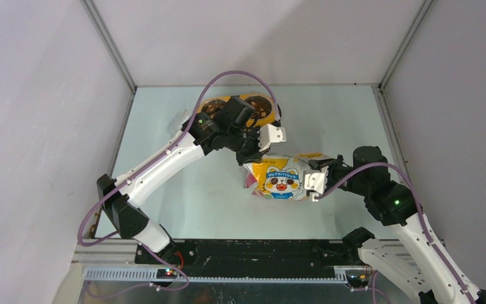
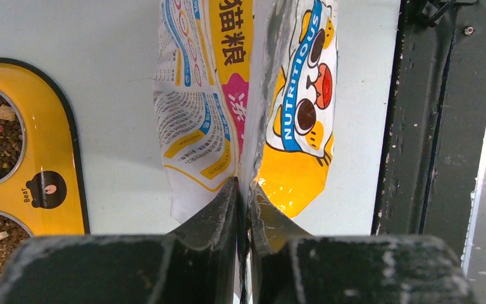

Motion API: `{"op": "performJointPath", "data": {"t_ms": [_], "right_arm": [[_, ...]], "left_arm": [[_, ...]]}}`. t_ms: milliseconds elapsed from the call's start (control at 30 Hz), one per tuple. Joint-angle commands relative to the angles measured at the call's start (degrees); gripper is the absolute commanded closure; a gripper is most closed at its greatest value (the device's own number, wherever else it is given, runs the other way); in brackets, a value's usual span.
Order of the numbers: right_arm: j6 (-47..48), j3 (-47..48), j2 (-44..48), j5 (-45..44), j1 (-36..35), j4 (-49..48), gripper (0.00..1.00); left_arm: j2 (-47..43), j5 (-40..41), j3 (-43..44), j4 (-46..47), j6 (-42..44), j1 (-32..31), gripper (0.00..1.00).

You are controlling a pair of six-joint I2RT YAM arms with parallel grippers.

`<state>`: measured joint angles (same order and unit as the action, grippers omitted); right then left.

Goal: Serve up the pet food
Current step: Close the pet food bag at the center of the board.

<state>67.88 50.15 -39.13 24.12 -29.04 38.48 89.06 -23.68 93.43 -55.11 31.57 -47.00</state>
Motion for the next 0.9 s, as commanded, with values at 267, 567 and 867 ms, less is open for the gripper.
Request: {"op": "performJointPath", "data": {"t_ms": [267,567,867], "right_arm": [[-16.5,26.4,-18.4,21.5,13.4,15.9,1.00],[-19.9,39.1,-32.1,30.6,18.3,29.9,1.00],[-18.4,36.9,-29.9,25.7,15.1,26.6,0.85]], "left_arm": [[-5.0,2.3,1.5,-2.5,4.5,0.8,0.98],[-7.7,1.5,-0.7,-3.8,6.7,0.8,1.00],[-8.8,2.3,-2.6,-2.7,6.2,0.8,1.00]]}}
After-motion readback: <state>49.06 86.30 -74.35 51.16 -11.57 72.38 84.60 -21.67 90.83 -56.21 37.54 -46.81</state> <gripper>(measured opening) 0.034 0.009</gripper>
